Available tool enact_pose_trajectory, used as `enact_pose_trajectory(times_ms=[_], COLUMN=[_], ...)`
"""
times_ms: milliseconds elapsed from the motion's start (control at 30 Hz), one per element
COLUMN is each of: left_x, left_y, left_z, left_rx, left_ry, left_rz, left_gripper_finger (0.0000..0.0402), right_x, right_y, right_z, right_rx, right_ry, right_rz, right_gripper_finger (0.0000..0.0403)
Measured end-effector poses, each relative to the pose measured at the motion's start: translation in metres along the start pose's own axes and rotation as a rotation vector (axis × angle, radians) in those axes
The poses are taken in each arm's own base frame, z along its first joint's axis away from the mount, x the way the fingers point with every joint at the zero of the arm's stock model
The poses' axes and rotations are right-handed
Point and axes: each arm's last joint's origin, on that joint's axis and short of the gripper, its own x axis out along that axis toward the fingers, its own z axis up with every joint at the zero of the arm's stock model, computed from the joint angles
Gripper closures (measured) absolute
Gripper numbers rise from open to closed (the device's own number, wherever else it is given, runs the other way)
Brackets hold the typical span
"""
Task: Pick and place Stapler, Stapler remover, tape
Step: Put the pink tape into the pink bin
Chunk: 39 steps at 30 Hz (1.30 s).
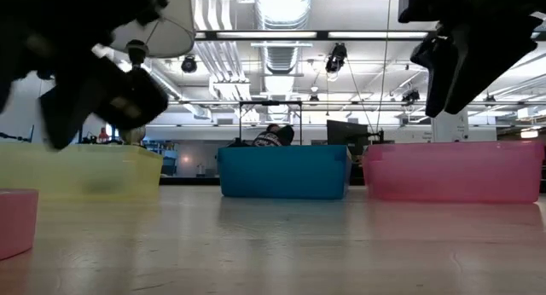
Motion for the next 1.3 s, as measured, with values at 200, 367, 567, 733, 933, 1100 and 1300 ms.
enact_pose_trajectory(times_ms=[200, 367, 567, 733, 933, 1100, 1300], left_x=[0.015, 0.023, 0.023, 0.017, 0.025, 0.032, 0.033], left_y=[0.0, 0.001, -0.006, -0.017, -0.03, -0.028, -0.023], left_z=[-0.015, -0.019, -0.018, -0.011, -0.025, -0.033, -0.039], left_rx=[-0.072, -0.17, -0.168, -0.113, -0.076, -0.007, 0.021], left_ry=[-0.042, -0.061, -0.076, -0.119, -0.077, -0.063, -0.049], left_rz=[0.128, 0.159, 0.171, 0.162, 0.15, 0.232, 0.28], left_gripper_finger=[0.0257, 0.0257, 0.0257, 0.0257, 0.0257, 0.0257, 0.0257], right_x=[-0.002, -0.008, -0.014, -0.015, -0.013, -0.013, -0.013], right_y=[0.0, 0.002, 0.005, 0.006, 0.006, 0.005, 0.005], right_z=[0.003, 0.015, 0.027, 0.029, 0.027, 0.027, 0.027], right_rx=[-0.287, -0.46, -0.614, -0.595, -0.548, -0.53, -0.465], right_ry=[-0.026, -0.113, -0.207, -0.221, -0.211, -0.21, -0.211], right_rz=[-0.012, -0.041, -0.042, -0.039, -0.034, -0.032, -0.025], right_gripper_finger=[0.02, 0.02, 0.02, 0.02, 0.02, 0.02, 0.02])
